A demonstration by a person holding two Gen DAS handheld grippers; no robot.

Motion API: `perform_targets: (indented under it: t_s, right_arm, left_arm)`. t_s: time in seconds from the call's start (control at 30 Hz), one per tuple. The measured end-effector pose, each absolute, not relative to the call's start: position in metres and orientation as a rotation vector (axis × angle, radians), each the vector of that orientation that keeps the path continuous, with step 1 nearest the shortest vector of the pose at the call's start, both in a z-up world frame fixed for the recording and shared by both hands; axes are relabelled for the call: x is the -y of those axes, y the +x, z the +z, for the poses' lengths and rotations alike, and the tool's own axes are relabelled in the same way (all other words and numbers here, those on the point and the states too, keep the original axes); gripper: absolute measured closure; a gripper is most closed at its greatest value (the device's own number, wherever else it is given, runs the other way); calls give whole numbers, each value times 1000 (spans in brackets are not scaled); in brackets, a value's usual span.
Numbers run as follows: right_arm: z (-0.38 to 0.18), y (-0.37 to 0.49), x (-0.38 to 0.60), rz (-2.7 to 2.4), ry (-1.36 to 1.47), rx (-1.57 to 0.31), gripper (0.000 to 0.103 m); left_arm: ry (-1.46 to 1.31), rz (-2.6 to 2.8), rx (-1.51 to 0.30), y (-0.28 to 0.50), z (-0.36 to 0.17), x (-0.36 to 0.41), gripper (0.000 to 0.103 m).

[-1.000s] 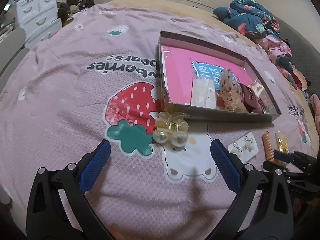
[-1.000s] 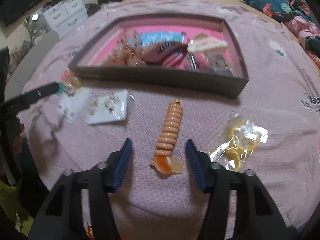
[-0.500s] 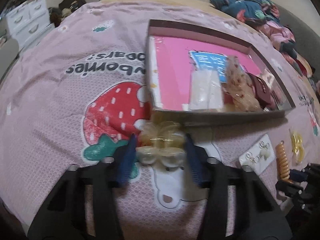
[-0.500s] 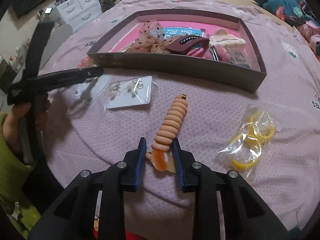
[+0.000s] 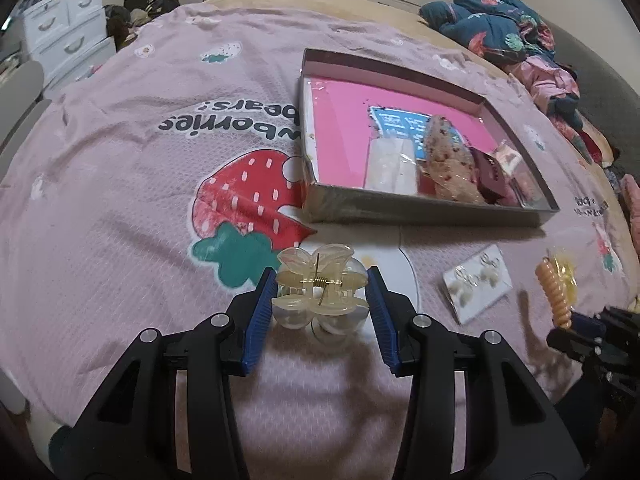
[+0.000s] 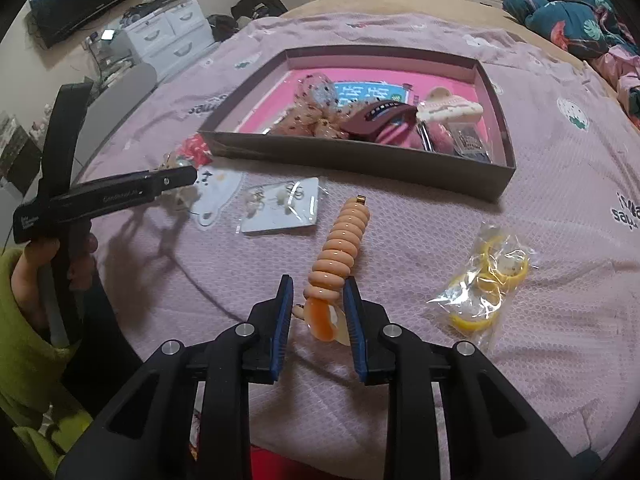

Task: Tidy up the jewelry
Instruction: 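Carry the pearl clip and spiral tie into the tray and open both grippers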

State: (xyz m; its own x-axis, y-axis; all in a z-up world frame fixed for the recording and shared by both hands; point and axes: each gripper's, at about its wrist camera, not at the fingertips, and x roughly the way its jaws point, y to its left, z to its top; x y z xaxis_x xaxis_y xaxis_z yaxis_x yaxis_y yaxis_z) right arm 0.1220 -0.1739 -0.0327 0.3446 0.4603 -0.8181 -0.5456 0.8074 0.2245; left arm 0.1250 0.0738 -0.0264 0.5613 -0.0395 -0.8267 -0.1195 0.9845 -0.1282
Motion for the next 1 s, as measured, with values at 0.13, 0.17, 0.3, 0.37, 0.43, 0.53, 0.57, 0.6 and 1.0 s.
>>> perform_targets:
  t_s: [0.13, 0.17, 0.3, 0.37, 0.43, 0.53, 0.57, 0.6, 1.0]
  right_arm:
    - [-25, 117, 172, 677, -92, -1013, 78]
    - [-24, 117, 170, 682, -91, -1010, 78]
    - [-13, 113, 163, 710, -96, -984, 78]
    - [-9, 111, 159, 721, -98, -970, 78]
    - [-4, 110, 155, 738, -96, -959, 78]
    - [5, 108, 150, 761, -95, -937, 78]
    - [9, 108, 149, 769, -94, -928, 78]
    - [12, 108, 148, 773, -93, -921, 78]
    - [42, 121, 150, 781, -67, -843, 78]
  left_arm:
    - [-185, 39, -962, 113, -15, -72, 66]
    - [-187, 37, -959, 112, -13, -72, 66]
    - [-190, 34, -931, 102, 2, -73, 66]
    - [-196, 36, -916, 99, 8, -74, 66]
    - [-196, 38, -898, 97, 16, -75, 66]
    - [-195, 36, -878, 96, 25, -74, 66]
    - [-194, 35, -873, 97, 28, -74, 66]
    - [-191, 31, -869, 97, 31, -73, 66]
    - [-184, 21, -824, 110, 53, -72, 66]
